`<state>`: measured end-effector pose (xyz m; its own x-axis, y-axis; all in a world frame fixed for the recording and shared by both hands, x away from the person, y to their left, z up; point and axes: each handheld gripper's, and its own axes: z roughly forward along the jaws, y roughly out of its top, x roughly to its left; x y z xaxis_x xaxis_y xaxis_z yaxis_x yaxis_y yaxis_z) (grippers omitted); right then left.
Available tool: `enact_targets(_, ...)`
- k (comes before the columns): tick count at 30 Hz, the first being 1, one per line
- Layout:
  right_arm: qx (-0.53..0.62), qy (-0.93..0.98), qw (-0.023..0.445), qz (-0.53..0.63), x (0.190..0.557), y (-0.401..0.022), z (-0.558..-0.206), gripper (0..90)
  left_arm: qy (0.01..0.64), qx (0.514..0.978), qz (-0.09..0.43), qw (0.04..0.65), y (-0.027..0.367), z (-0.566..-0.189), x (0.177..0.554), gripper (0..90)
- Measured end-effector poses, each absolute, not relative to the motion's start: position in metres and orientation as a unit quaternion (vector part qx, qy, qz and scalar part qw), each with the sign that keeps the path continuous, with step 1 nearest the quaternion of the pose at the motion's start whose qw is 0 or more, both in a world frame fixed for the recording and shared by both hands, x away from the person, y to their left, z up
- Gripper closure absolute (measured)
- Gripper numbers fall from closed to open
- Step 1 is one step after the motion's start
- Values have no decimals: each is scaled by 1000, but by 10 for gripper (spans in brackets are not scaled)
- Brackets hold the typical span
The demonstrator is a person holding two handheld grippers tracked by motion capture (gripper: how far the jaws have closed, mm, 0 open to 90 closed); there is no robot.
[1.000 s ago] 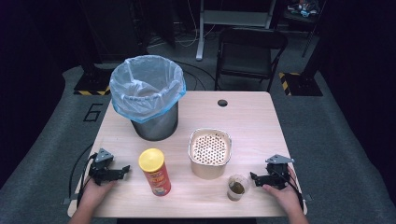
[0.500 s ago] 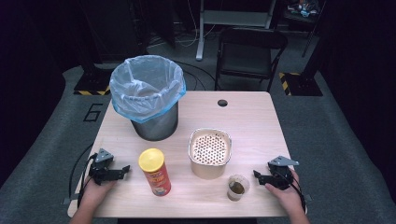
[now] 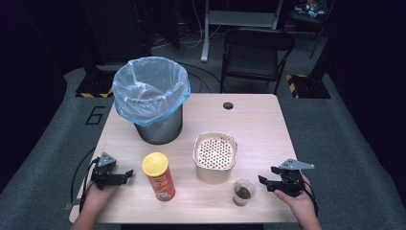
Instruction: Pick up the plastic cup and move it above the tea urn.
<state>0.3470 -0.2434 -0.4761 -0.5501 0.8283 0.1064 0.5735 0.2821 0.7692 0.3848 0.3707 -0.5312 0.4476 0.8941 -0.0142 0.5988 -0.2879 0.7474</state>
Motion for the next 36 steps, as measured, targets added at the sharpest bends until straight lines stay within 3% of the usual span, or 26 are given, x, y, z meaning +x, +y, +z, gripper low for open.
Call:
enact_targets(7, 419, 783, 149, 435, 329, -233, -443, 266, 482, 775, 210, 352, 371, -531, 385, 123)
enact_targets(17, 376, 797, 139, 451, 308, -198, -430, 170, 481, 775, 210, 351, 371, -531, 385, 123)
enact_targets(36, 355, 823, 131, 424, 301, -164, -459, 121, 481, 775, 210, 351, 371, -531, 385, 123)
